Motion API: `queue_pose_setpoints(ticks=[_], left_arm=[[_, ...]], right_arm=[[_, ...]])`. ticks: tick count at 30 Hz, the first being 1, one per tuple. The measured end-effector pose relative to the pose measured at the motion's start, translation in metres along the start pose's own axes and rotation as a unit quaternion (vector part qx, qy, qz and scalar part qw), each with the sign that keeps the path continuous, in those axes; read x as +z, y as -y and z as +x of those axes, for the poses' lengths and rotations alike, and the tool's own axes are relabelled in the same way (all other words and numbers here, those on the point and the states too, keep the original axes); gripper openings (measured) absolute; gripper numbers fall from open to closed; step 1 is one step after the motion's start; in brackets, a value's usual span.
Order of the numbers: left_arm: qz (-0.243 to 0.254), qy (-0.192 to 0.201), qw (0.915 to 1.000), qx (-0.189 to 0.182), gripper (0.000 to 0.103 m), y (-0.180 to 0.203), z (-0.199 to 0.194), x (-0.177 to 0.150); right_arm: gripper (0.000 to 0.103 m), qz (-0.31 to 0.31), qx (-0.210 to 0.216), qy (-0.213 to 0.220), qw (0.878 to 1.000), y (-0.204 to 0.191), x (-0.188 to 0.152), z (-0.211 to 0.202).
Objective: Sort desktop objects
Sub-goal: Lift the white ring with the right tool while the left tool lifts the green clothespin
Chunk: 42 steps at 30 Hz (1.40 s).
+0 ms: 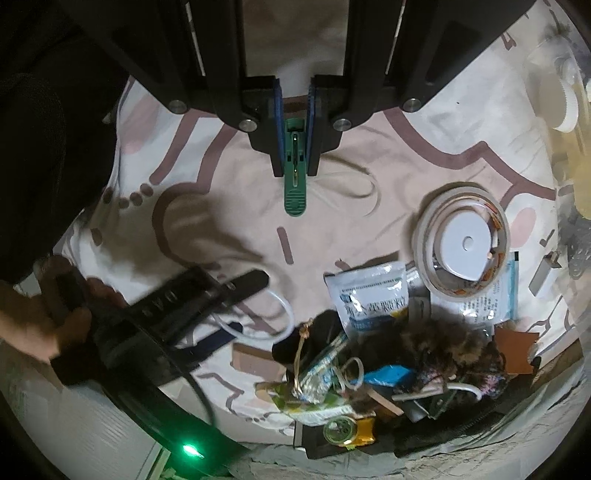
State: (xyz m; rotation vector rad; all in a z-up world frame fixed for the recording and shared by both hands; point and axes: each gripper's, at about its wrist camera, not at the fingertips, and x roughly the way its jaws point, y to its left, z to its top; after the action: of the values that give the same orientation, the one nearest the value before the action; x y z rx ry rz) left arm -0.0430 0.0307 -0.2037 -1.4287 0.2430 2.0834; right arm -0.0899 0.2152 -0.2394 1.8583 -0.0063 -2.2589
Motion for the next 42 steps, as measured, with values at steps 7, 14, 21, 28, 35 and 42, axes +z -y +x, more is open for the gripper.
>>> queue_pose_setpoints(ticks=[7, 14, 21, 28, 35, 42], left_arm=[[-0.009, 0.025, 0.9996, 0.006, 0.01, 0.002, -0.015, 0.012], [-0.021, 0.052, 0.9983, 0.014, 0.01, -0.001, -0.036, 0.021], [-0.036, 0.085, 0.9953, 0.03, 0.01, -0.005, -0.064, 0.037], [-0.045, 0.136, 0.9885, 0.048, 0.01, -0.01, -0.102, 0.054], [-0.057, 0.177, 0.9798, 0.074, 0.01, -0.017, -0.135, 0.066], [-0.078, 0.209, 0.9684, 0.111, 0.01, -0.031, -0.167, 0.067]], right_arm=[[0.084, 0.014, 0.02, 0.038, 0.999, 0.013, -0.007, -0.036], [0.084, 0.033, 0.042, 0.099, 0.994, 0.01, -0.008, -0.071], [0.084, 0.048, 0.051, 0.133, 0.989, -0.01, 0.0, -0.093], [0.084, 0.055, 0.045, 0.173, 0.982, -0.015, 0.008, -0.114], [0.084, 0.048, 0.042, 0.217, 0.974, -0.024, 0.022, -0.139], [0.084, 0.034, 0.058, 0.244, 0.967, -0.037, 0.036, -0.154]])
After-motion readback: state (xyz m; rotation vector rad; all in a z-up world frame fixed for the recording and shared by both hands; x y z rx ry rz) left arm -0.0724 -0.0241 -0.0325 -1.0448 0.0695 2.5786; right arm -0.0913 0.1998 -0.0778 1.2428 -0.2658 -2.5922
